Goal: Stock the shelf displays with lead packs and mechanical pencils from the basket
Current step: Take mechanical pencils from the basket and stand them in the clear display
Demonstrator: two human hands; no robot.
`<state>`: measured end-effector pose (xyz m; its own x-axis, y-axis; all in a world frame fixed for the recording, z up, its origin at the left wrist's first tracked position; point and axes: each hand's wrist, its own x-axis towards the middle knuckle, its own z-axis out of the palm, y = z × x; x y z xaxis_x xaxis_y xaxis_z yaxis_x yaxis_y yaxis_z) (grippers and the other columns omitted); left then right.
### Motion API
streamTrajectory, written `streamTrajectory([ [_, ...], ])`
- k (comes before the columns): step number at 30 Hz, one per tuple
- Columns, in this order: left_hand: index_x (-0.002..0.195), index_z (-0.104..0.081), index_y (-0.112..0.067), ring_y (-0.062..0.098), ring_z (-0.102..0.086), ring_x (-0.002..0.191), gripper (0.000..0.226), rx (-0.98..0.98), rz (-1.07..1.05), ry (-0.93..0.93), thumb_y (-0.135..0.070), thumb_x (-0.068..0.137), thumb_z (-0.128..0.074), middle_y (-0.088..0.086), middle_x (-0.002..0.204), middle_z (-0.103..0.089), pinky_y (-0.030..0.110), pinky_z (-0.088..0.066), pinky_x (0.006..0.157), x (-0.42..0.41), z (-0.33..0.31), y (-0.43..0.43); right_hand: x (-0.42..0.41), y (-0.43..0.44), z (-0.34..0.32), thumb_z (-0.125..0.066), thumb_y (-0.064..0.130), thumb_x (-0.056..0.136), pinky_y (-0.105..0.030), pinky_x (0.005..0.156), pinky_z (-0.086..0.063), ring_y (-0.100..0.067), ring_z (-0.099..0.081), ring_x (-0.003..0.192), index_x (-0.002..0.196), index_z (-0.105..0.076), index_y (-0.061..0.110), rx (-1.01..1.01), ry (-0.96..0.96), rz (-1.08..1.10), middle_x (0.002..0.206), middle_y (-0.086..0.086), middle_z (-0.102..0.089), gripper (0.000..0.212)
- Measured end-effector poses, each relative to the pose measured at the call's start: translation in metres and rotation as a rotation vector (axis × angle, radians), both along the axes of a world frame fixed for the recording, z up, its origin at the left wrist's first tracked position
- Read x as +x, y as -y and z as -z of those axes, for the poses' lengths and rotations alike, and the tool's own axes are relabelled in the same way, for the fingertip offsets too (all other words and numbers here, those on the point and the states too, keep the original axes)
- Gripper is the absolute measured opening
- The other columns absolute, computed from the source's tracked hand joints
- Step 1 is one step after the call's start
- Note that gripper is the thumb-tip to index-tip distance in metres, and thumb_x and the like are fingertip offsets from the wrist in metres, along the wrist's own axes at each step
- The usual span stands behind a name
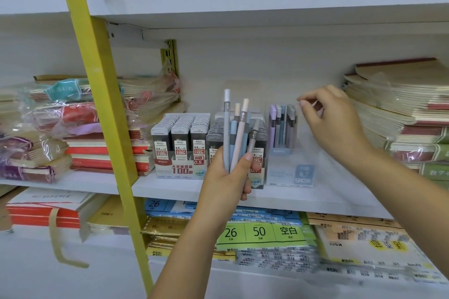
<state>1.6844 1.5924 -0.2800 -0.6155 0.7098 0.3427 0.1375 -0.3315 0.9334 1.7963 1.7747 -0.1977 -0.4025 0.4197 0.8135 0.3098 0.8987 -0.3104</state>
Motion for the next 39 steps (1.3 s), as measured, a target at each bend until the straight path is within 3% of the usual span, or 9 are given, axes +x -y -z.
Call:
streamTrajectory([
  [4, 0.101, -0.063, -0.039, 0.009, -0.051, 0.053, 0.007, 0.028, 0.064, -0.017, -0.034, 0.1, -0.058, -0.003, 0.085, -0.072, 0.021, -0.045, 0.05, 0.002, -0.002, 0.0, -0.003, 0.055, 0.002, -0.059, 0.04, 0.09, -0.017, 0.064, -0.054, -0.003, -0.066, 0.074, 0.114, -0.058, 0.039, -0.454, 0.122, -0.396, 0.083, 0.008, -0.072, 0.024],
  [10, 0.113, -0.06, -0.03, 0.008, -0.056, 0.056, 0.013, 0.007, 0.087, -0.037, -0.034, 0.101, -0.055, -0.001, 0.087, -0.074, 0.021, -0.049, 0.053, 0.005, -0.001, 0.001, -0.004, 0.063, 0.002, -0.062, 0.011, 0.091, -0.018, 0.055, -0.053, -0.009, -0.07, 0.068, 0.112, -0.061, 0.017, -0.747, -0.052, -0.603, 0.079, 0.001, -0.075, 0.022],
  [13, 0.112, -0.057, -0.028, 0.007, -0.055, 0.053, 0.012, -0.01, 0.049, -0.016, -0.032, 0.102, -0.054, -0.003, 0.084, -0.074, 0.021, -0.048, 0.049, 0.002, -0.001, 0.003, 0.004, 0.048, -0.015, -0.057, 0.007, 0.094, -0.022, 0.056, -0.054, -0.014, -0.071, 0.071, 0.106, -0.055, 0.022, -0.654, -0.245, -0.587, 0.081, 0.0, -0.075, 0.02],
  [16, 0.107, -0.057, -0.026, 0.005, -0.049, 0.049, 0.008, -0.009, 0.011, -0.036, -0.03, 0.102, -0.053, -0.007, 0.078, -0.071, 0.019, -0.044, 0.047, -0.001, 0.0, 0.002, 0.015, 0.032, -0.032, -0.058, 0.01, 0.095, -0.018, 0.062, -0.052, -0.011, -0.07, 0.078, 0.102, -0.046, 0.034, -0.372, -0.311, -0.492, 0.085, 0.001, -0.074, 0.027],
  [21, 0.105, -0.058, -0.025, 0.005, -0.047, 0.048, 0.007, -0.019, 0.012, -0.052, -0.029, 0.102, -0.053, -0.007, 0.076, -0.069, 0.02, -0.041, 0.046, 0.0, 0.0, 0.002, 0.006, 0.01, -0.026, -0.067, 0.018, 0.089, -0.032, 0.075, -0.055, -0.014, -0.067, 0.082, 0.098, -0.051, 0.03, -0.174, -0.097, -0.275, 0.091, 0.002, -0.068, 0.022],
  [23, 0.104, -0.057, -0.025, 0.005, -0.047, 0.048, 0.007, -0.026, 0.018, -0.057, -0.029, 0.102, -0.052, -0.008, 0.077, -0.069, 0.019, -0.041, 0.046, 0.0, 0.001, 0.002, 0.0, 0.004, -0.019, -0.069, 0.019, 0.088, -0.021, 0.072, -0.048, -0.005, -0.063, 0.078, 0.099, -0.055, 0.022, -0.106, -0.012, -0.197, 0.09, 0.006, -0.066, 0.019],
  [28, 0.103, -0.057, -0.023, 0.005, -0.046, 0.048, 0.008, -0.034, 0.012, -0.064, -0.029, 0.102, -0.052, -0.007, 0.076, -0.069, 0.019, -0.042, 0.047, -0.002, 0.002, 0.004, -0.001, -0.006, -0.011, -0.07, 0.022, 0.087, -0.009, 0.064, -0.039, 0.003, -0.057, 0.071, 0.098, -0.054, 0.023, -0.134, -0.025, -0.168, 0.083, 0.009, -0.064, 0.02],
  [32, 0.103, -0.057, -0.023, 0.006, -0.047, 0.048, 0.007, -0.031, 0.019, -0.068, -0.029, 0.103, -0.053, -0.007, 0.075, -0.069, 0.019, -0.042, 0.046, -0.001, 0.002, 0.003, 0.005, -0.006, -0.01, -0.07, 0.019, 0.087, -0.026, 0.07, -0.048, -0.015, -0.063, 0.075, 0.098, -0.054, 0.023, -0.173, -0.056, -0.229, 0.082, 0.002, -0.066, 0.02],
  [39, 0.104, -0.057, -0.023, 0.006, -0.046, 0.048, 0.007, -0.031, 0.025, -0.07, -0.028, 0.102, -0.053, -0.008, 0.076, -0.069, 0.019, -0.042, 0.046, 0.003, 0.003, 0.0, 0.008, -0.009, -0.002, -0.072, 0.016, 0.085, -0.036, 0.073, -0.054, -0.018, -0.066, 0.077, 0.096, -0.054, 0.023, -0.159, 0.052, -0.217, 0.081, 0.006, -0.065, 0.021],
])
